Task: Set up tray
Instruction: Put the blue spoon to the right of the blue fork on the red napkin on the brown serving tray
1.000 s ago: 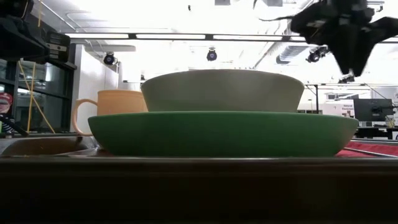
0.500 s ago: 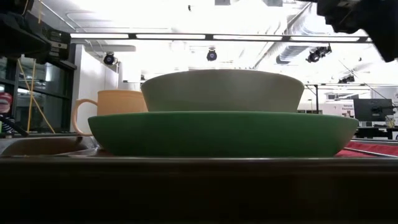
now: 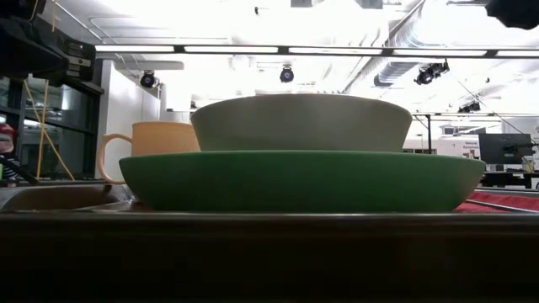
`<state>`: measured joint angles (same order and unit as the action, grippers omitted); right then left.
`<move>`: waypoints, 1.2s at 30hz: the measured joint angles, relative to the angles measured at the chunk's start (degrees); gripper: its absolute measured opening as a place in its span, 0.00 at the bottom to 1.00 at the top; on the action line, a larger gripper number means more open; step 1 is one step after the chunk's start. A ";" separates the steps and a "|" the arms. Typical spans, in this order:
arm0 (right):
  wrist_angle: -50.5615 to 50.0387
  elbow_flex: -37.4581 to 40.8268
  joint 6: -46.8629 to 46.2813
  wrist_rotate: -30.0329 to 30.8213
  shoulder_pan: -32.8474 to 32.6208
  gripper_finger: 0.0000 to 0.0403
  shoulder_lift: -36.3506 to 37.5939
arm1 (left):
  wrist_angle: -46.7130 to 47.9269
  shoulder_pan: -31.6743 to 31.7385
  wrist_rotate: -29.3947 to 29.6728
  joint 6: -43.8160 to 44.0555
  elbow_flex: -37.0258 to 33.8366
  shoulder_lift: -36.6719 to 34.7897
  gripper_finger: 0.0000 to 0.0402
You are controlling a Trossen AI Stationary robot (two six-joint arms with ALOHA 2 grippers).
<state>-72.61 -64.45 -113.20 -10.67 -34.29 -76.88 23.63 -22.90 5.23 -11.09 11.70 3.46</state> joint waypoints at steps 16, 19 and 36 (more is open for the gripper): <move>8.55 0.00 -4.28 -7.56 -4.99 0.20 -7.13 | 0.00 0.00 -0.07 0.17 0.00 0.00 0.16; 8.95 0.00 -5.08 -9.76 -5.86 0.20 -8.97 | 0.01 0.02 -0.07 0.44 0.00 0.00 0.16; 10.47 1.71 -8.48 -15.95 -11.17 0.20 -14.95 | 0.03 0.00 -0.18 0.46 0.00 0.00 0.16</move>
<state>-62.14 -62.73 -121.68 -26.63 -45.46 -91.84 23.66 -22.90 5.06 -10.63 11.70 3.46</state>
